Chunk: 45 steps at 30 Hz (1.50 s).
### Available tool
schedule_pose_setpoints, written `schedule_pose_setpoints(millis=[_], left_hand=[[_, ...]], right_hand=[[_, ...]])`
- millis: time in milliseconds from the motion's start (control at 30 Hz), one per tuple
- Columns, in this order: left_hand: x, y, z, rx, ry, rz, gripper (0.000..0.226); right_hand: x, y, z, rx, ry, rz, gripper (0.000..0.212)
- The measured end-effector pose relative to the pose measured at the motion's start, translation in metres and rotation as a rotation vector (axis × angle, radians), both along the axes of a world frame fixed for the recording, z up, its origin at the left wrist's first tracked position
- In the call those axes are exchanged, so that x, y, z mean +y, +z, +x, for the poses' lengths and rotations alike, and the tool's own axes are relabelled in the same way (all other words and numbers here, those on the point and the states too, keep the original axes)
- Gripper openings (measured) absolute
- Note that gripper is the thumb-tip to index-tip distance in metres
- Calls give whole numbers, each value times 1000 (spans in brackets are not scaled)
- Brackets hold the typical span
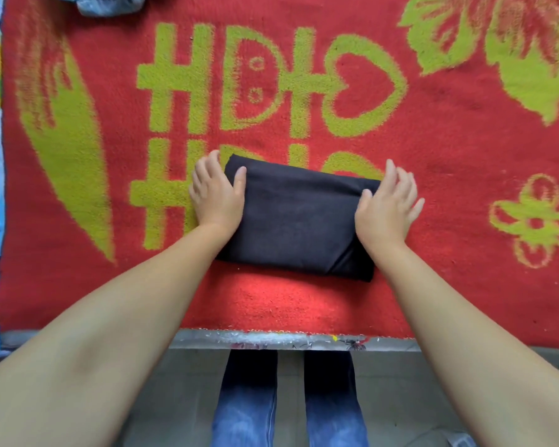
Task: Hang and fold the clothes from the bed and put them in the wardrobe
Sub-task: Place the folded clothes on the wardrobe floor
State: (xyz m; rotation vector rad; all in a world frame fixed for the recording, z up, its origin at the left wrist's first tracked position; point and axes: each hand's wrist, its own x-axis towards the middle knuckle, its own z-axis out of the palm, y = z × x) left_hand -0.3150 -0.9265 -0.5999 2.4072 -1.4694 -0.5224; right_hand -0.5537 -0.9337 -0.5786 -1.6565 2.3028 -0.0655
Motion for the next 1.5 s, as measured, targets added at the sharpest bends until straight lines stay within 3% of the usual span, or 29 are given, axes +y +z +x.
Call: schedule_pose_setpoints(millis=[100, 167, 200, 333, 433, 633, 867, 1133, 1300, 1500], left_hand=[[41, 1, -3, -200, -650, -161, 76], [77, -6, -7, -266, -1025, -66, 90], [89, -11, -8, -287, -1103, 10, 96], [89, -16, -23, -347, -938, 169, 104], [74, -4, -28, -362, -860, 198, 93], [45, 73, -28, -293, -833, 504, 74], [-6, 221, -21, -368, -781, 400, 81], [-42, 376, -13, -548, -664, 112, 71], [-43, 429, -26, -593, -684, 11, 72], [-13, 456, -37, -591, -565, 35, 75]], right_hand=[[31, 10, 10, 37, 489, -75, 83], [69, 3, 21, 92, 732, 24, 97], [84, -2, 26, 115, 793, 97, 103], [89, -20, 30, 199, 713, 148, 101], [74, -8, 34, 205, 672, 174, 92], [39, 59, 37, 139, 656, 418, 85], [-24, 200, 45, 200, 712, 287, 76], [-67, 369, 53, 262, 744, 16, 77], [-69, 424, 34, 285, 752, -81, 73], [-62, 454, 28, 338, 905, -116, 70]])
